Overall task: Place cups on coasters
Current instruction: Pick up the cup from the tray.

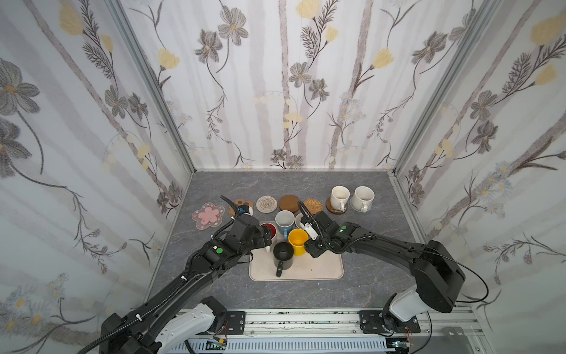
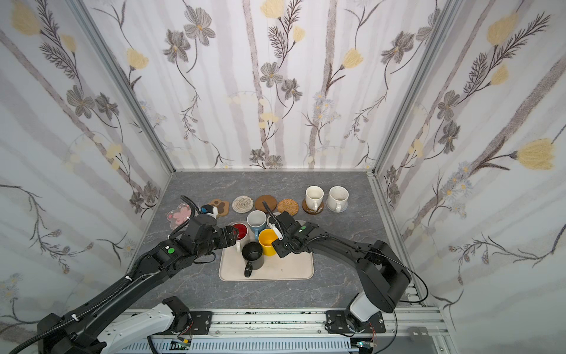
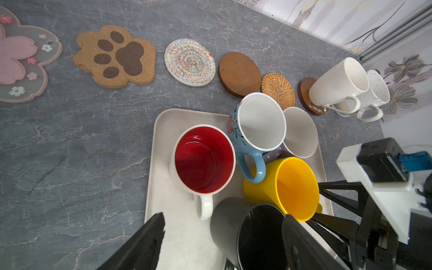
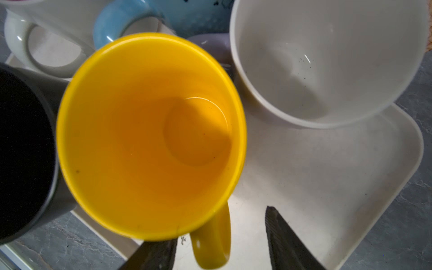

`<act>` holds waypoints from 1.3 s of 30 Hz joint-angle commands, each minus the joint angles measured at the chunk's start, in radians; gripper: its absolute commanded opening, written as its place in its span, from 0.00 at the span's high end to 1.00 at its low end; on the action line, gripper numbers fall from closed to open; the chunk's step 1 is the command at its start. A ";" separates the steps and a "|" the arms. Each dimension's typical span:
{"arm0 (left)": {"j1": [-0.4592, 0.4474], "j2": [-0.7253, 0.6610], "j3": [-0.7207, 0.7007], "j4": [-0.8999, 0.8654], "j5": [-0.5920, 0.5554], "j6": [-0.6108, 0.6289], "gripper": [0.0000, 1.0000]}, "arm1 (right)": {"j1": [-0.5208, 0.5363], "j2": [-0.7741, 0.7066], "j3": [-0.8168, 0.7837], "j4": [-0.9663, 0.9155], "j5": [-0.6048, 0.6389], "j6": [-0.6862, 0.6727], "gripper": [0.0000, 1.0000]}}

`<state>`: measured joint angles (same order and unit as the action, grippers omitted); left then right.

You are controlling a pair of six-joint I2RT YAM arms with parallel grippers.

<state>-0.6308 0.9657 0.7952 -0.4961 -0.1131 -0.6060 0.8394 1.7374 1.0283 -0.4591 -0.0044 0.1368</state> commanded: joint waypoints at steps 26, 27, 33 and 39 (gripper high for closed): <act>0.062 -0.059 -0.050 0.063 0.063 0.015 0.17 | 0.047 0.022 0.032 -0.010 0.032 -0.009 0.92; 0.063 -0.061 -0.047 0.064 0.060 0.016 0.17 | 0.047 0.014 0.030 -0.010 0.035 -0.003 0.96; 0.063 -0.039 -0.014 0.062 0.082 0.027 0.17 | 0.049 -0.081 0.007 -0.003 0.066 0.043 1.00; 0.063 -0.013 0.041 0.060 0.086 0.051 0.17 | 0.049 -0.197 -0.013 -0.019 0.084 0.084 1.00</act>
<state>-0.5701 0.9447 0.8112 -0.4515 -0.0288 -0.5758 0.8871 1.5845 1.0172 -0.5289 0.0589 0.1894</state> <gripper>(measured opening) 0.834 0.157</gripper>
